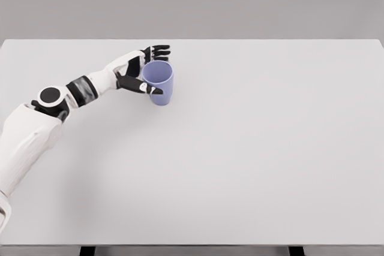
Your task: Flip the cup with left arm and place it on the table
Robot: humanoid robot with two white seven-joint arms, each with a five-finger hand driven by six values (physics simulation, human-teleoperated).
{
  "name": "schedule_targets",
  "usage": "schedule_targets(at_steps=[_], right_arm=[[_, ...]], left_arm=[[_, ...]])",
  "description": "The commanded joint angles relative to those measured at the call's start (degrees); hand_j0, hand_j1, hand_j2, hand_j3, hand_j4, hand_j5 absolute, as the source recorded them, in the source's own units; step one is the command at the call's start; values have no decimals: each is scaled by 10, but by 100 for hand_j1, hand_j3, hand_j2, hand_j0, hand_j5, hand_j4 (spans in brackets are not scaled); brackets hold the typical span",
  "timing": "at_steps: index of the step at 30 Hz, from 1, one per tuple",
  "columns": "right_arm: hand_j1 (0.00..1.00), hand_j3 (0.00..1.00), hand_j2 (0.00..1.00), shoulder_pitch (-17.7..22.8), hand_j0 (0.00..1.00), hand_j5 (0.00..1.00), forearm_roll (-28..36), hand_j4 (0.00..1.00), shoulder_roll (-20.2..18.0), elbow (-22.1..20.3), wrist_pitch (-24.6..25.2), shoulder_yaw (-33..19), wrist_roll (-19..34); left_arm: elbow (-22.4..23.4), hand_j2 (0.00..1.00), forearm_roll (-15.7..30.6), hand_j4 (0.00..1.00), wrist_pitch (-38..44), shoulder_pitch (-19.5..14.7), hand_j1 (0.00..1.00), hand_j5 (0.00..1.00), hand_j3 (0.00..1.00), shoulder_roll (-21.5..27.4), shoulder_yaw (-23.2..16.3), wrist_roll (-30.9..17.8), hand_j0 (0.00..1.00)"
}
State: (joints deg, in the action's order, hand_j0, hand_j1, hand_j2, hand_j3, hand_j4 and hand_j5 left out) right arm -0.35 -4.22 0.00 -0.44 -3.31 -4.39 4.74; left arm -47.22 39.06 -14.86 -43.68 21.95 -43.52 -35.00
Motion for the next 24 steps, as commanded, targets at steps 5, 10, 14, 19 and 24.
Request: schedule_targets(at_steps=[5, 10, 14, 19, 24], right_arm=[[100, 100, 100, 0, 100, 100, 0, 100, 0, 0, 1, 0, 0], [100, 100, 100, 0, 100, 100, 0, 100, 0, 0, 0, 0, 0], [100, 100, 100, 0, 100, 100, 0, 100, 0, 0, 0, 0, 0], [100, 100, 100, 0, 100, 100, 0, 100, 0, 0, 0, 0, 0], [100, 100, 100, 0, 100, 100, 0, 100, 0, 0, 1, 0, 0]], left_arm=[[-3, 100, 4, 100, 0, -7, 100, 100, 100, 6, 10, 0, 100], [-23, 100, 6, 100, -10, -13, 100, 100, 100, 38, 10, 0, 100], [-21, 100, 3, 100, -21, -32, 100, 100, 100, 65, 10, 0, 100], [6, 100, -3, 100, -15, -52, 100, 100, 100, 88, 5, 0, 100], [12, 100, -282, 100, -92, -69, 100, 100, 100, 120, -7, 0, 100]])
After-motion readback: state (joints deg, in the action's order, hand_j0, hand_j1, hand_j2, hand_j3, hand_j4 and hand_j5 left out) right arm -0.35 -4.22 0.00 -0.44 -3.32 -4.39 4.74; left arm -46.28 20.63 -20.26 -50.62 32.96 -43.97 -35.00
